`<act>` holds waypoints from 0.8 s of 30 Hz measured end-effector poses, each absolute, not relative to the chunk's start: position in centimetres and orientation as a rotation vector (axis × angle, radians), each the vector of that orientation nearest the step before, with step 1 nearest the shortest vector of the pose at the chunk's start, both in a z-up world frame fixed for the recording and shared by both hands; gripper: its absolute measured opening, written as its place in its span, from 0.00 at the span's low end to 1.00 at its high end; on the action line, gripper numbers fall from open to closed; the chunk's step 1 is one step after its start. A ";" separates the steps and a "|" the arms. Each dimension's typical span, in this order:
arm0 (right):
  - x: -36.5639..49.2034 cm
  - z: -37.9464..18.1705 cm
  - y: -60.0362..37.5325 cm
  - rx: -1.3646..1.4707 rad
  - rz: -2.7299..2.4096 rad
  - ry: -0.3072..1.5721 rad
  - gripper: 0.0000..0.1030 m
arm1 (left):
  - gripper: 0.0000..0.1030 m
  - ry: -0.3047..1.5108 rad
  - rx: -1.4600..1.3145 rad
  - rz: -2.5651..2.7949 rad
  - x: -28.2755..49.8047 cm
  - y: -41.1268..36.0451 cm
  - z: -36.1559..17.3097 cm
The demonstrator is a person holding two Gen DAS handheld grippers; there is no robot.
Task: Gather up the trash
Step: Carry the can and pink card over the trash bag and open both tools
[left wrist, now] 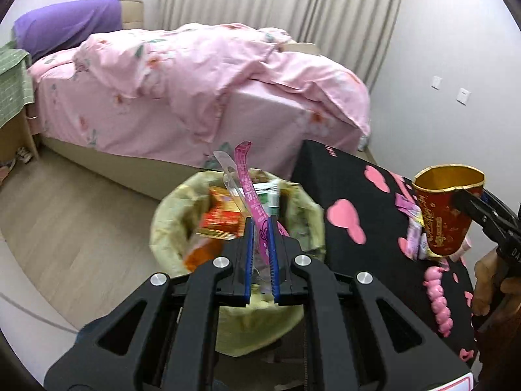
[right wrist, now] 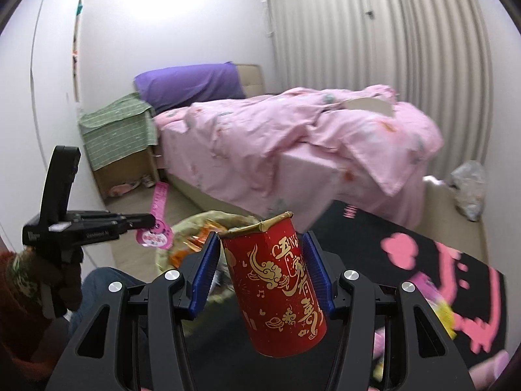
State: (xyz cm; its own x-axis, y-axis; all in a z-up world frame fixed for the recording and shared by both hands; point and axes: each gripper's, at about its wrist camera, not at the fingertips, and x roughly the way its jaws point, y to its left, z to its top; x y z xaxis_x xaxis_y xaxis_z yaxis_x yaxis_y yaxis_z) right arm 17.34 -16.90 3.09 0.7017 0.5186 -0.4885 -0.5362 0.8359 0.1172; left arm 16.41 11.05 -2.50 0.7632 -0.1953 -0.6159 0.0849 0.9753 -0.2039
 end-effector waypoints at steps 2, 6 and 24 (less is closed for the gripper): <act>18.7 2.8 -15.4 -0.014 0.623 0.549 0.48 | 0.08 0.681 -0.178 -0.130 16.7 11.9 -2.9; 21.7 1.8 -12.5 0.055 0.692 0.595 0.48 | 0.08 0.691 -0.227 -0.090 17.3 13.7 -4.2; 35.9 -10.4 -2.7 0.080 0.748 1.059 0.48 | 0.08 0.930 -0.257 -0.120 23.5 13.2 -13.6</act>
State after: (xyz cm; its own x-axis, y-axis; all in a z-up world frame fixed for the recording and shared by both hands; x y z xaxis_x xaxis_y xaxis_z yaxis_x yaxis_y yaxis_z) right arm 35.87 -2.65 -10.37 0.2715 0.5915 -0.7592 -0.5179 0.7547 0.4027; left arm 23.46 13.23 -13.63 0.5936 -0.2121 -0.7763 -0.0085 0.9629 -0.2696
